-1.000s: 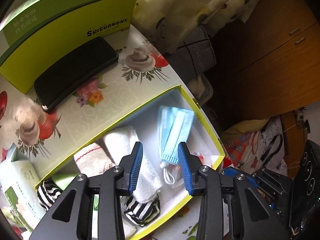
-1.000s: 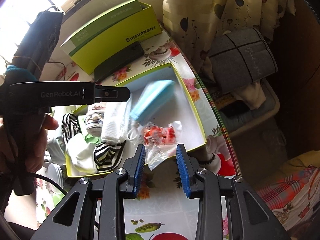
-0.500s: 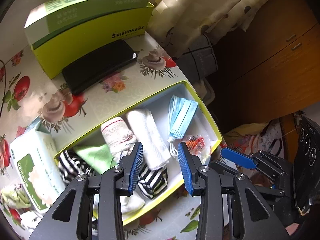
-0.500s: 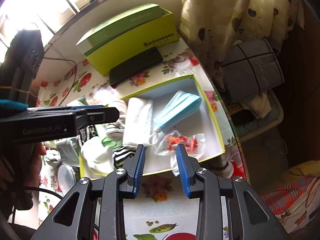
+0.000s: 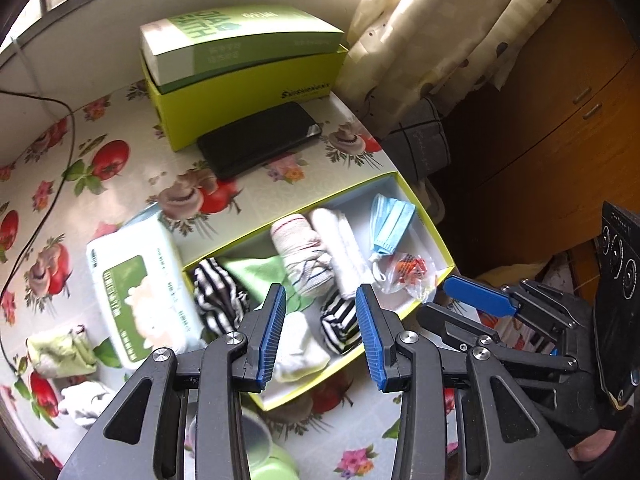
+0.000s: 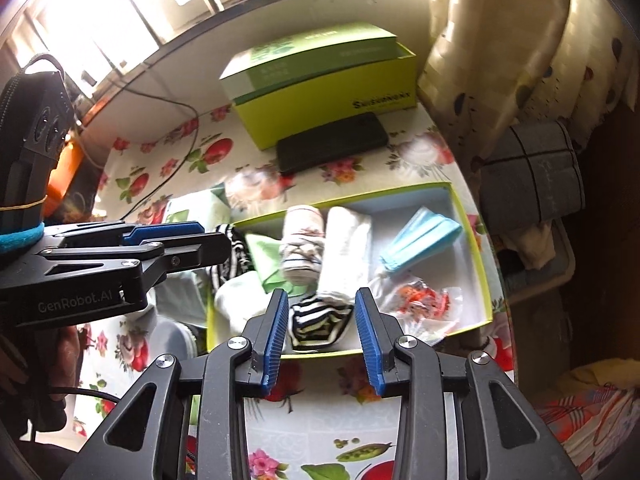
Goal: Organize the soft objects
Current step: 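Move both open grippers back over the pile toward the white glove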
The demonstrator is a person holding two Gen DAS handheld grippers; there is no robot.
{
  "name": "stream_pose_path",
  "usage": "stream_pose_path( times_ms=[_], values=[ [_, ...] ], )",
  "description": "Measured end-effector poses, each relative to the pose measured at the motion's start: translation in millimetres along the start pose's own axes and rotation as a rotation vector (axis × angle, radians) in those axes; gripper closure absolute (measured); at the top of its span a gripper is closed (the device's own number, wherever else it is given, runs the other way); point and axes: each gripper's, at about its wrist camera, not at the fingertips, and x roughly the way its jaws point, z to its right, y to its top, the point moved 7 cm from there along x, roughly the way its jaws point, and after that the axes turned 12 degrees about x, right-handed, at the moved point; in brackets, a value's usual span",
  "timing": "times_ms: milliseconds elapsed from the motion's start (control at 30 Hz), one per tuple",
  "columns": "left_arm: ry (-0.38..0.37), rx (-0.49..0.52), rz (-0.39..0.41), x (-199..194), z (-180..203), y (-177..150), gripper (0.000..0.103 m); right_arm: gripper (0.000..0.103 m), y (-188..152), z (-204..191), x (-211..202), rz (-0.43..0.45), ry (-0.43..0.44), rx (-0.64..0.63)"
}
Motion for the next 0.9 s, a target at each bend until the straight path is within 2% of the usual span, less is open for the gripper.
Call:
stream_pose_path(
  times_ms=[300,900],
  values=[
    [0.08,-0.041,0.029,-27,-26,-28,0.065,0.06,-10,-41,5,-0.044,0.047,-0.065],
    [0.147,-0.137,0.038,-51,-54,-77,0.065,0.06,-39,-87,7,-0.106,0.1,-0.169]
  ],
)
